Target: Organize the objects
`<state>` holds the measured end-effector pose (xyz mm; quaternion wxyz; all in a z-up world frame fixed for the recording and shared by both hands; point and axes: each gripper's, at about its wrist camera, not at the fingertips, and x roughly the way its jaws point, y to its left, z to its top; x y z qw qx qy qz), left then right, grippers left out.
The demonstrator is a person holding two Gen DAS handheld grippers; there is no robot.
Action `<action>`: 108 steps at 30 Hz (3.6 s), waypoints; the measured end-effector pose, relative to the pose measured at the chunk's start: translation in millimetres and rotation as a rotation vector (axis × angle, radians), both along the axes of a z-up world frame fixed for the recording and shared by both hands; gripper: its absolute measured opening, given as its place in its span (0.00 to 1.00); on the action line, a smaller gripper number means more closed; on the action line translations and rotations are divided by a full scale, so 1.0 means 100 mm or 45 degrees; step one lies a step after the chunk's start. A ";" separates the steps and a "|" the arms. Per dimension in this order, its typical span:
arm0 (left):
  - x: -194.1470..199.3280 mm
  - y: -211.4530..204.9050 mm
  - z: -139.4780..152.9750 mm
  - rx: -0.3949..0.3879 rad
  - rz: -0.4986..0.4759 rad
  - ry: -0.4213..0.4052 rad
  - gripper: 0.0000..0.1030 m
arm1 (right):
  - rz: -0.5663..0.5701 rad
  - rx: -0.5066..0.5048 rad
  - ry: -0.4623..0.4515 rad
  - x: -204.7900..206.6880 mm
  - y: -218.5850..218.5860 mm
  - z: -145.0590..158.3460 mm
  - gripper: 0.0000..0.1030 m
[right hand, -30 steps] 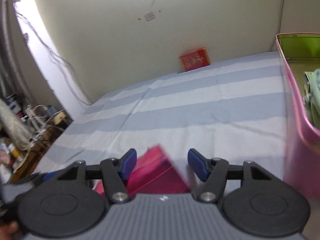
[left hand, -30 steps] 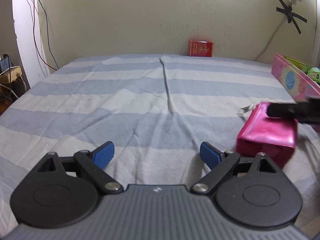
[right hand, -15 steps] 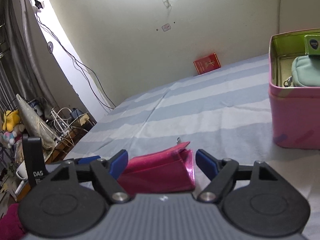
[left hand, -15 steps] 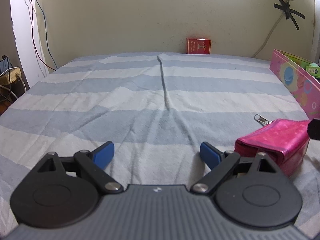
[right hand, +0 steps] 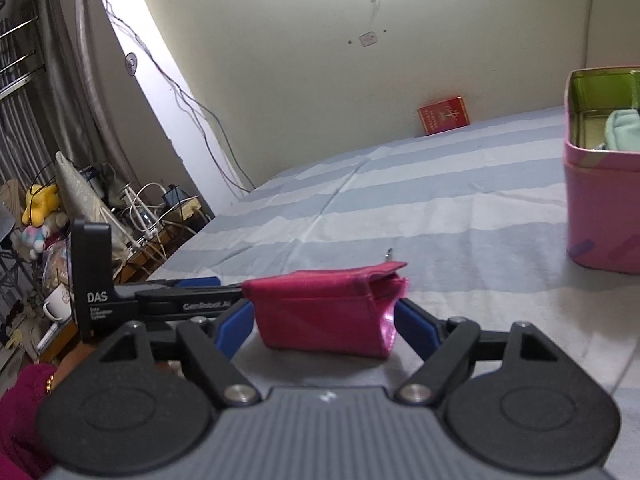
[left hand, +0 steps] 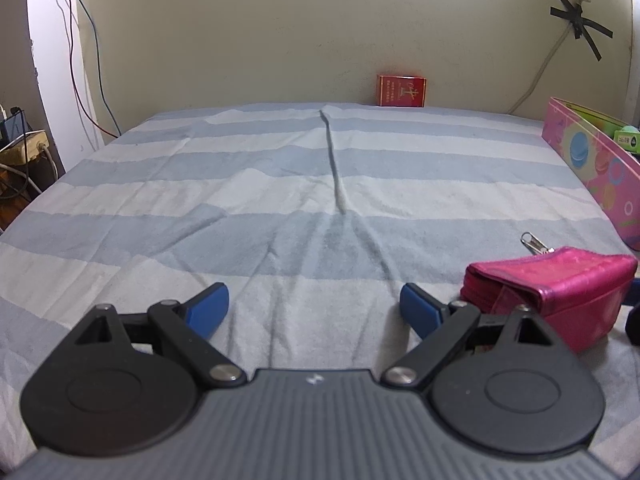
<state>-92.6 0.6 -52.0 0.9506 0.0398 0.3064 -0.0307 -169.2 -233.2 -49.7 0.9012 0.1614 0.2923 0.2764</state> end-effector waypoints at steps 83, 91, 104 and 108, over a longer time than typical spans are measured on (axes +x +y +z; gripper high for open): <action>2.31 -0.04 0.01 -0.293 0.007 0.020 0.64 | -0.610 -0.309 0.157 4.28 0.73 0.33 0.89; 2.29 -0.07 0.01 -0.275 0.020 0.013 0.67 | -0.727 -0.134 0.321 4.65 0.43 0.05 0.92; 2.28 -0.07 0.02 -0.277 0.021 0.011 0.69 | -0.350 -0.251 0.328 3.80 0.65 -0.08 0.60; 2.27 -0.06 0.02 -0.282 0.022 0.012 0.69 | -0.295 -0.301 0.239 3.50 0.75 0.03 0.71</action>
